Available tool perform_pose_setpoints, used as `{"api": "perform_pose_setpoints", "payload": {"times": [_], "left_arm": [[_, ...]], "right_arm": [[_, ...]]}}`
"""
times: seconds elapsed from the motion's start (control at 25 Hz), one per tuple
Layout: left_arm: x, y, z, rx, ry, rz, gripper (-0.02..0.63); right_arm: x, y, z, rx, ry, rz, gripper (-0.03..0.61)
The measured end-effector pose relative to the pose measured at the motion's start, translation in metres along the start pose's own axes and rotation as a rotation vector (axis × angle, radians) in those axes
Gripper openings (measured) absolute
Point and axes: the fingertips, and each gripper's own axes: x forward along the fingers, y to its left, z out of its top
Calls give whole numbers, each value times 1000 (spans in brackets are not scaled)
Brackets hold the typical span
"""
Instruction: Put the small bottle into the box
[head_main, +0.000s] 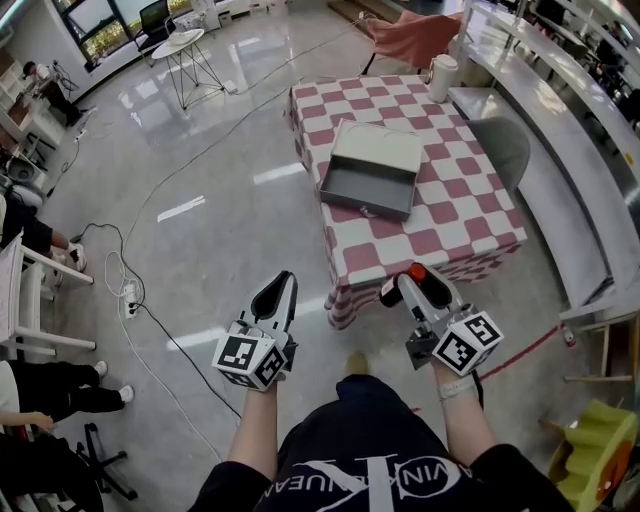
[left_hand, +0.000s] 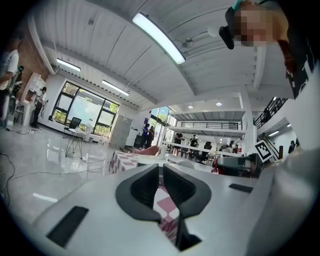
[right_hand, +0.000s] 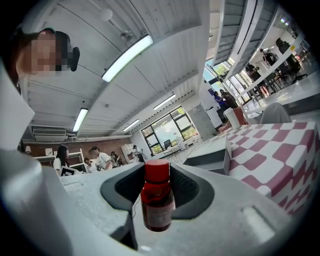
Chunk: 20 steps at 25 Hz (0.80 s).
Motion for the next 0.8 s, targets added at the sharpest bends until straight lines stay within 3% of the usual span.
{"api": "perform_pose_setpoints", "payload": {"times": [0.48, 0.8], "left_arm": [[58, 6, -1, -3, -2, -3, 31], [62, 13, -13, -5, 49, 28, 31]], "right_arm": [[32, -35, 16, -12, 16, 41, 153], [44, -60, 12, 48, 18, 26, 153]]}}
